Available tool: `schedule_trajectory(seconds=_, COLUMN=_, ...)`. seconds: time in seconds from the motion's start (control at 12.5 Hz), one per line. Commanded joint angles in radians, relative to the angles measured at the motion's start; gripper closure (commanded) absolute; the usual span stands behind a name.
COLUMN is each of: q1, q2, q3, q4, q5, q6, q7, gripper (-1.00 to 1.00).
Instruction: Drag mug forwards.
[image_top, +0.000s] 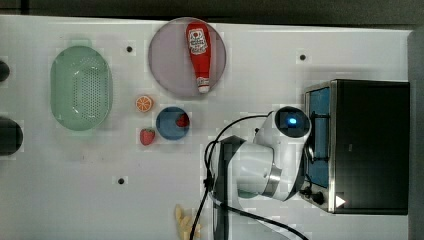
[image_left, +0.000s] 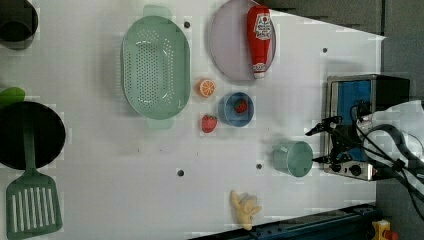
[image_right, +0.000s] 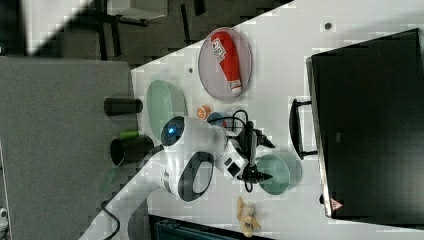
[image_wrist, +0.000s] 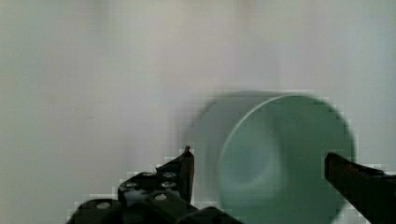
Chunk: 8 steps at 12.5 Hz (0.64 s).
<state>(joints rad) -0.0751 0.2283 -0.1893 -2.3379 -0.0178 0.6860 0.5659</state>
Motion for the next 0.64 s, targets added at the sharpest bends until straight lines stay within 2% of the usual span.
schedule_trajectory(seconds=0.08, q1=0.017, q2=0.027, q3=0.014, q4=0.015, q5=-0.012, q6=0.052, q7=0.153, gripper=-1.00)
schedule_trajectory(seconds=0.32, q1=0.017, q2=0.074, q3=0.029, q4=0.010, q5=-0.011, q6=0.062, q7=0.191, gripper=-1.00)
schedule_trajectory(seconds=0.4, q1=0.017, q2=0.086, q3=0.031, q4=0.009, q5=-0.011, q6=0.078, q7=0.190, gripper=-0.92)
schedule_trajectory(seconds=0.64, q1=0.017, q2=0.092, q3=0.036, q4=0.001, q5=-0.011, q6=0.106, q7=0.191, gripper=-0.18)
